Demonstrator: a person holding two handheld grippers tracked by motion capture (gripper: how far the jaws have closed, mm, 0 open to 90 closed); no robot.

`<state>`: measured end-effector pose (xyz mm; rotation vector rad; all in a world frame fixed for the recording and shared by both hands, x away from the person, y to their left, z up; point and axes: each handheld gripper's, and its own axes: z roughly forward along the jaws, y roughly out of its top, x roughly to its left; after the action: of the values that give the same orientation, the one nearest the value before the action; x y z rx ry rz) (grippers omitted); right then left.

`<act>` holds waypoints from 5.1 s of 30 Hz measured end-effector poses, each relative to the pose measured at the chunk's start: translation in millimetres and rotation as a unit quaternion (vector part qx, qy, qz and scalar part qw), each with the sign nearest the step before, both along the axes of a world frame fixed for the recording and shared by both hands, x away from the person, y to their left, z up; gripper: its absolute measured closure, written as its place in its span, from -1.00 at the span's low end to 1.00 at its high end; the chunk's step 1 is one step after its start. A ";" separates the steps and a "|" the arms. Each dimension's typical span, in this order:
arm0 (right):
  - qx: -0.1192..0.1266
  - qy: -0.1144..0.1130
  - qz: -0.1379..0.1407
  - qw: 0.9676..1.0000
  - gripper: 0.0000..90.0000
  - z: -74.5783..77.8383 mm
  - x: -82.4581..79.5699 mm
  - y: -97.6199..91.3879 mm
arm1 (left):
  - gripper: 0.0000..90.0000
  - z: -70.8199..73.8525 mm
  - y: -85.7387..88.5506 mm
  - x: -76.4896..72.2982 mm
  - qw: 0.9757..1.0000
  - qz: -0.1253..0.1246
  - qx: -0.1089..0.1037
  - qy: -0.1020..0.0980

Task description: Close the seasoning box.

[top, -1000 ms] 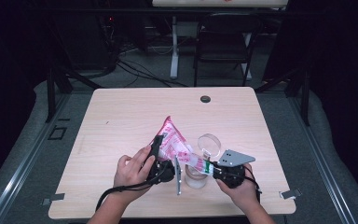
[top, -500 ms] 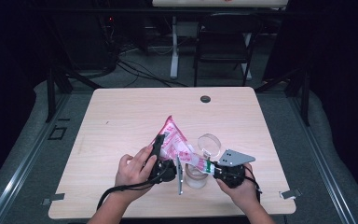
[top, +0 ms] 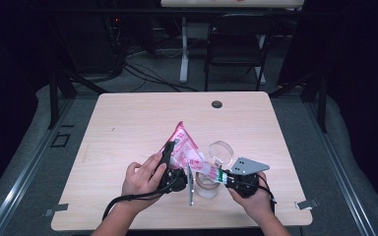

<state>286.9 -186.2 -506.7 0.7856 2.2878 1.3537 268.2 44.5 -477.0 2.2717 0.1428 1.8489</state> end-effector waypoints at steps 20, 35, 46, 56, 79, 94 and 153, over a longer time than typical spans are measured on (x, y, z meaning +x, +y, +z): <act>-0.012 -0.004 0.002 1.000 1.00 -0.3 -0.5 2.1 | 0.34 0.3 2.9 -0.7 1.000 -0.001 0.003 0.000; -0.011 -0.002 0.002 1.000 1.00 -0.1 -0.1 1.2 | 0.34 0.9 2.3 -0.5 1.000 -0.003 0.003 -0.002; -0.011 -0.001 -0.001 1.000 1.00 -1.5 1.0 0.6 | 0.34 0.4 1.3 -0.8 1.000 -0.005 0.002 -0.001; -0.009 -0.002 -0.001 1.000 1.00 -1.3 1.0 0.5 | 0.34 1.9 1.2 -0.9 1.000 -0.005 0.002 -0.002; -0.008 -0.001 -0.002 1.000 1.00 -1.5 1.7 0.2 | 0.34 3.5 0.6 -2.0 1.000 -0.004 0.001 -0.004; -0.008 0.003 -0.001 1.000 1.00 -2.3 2.3 0.2 | 0.34 4.2 -0.3 -2.2 1.000 -0.006 0.007 -0.005; 0.014 -0.003 -0.003 1.000 0.75 -2.8 2.0 -2.2 | 0.43 1.5 -4.2 0.9 1.000 -0.001 0.014 0.009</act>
<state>288.9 -188.4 -509.5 0.7962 2.2645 1.3852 269.1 40.3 -475.5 2.3055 0.1193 1.8419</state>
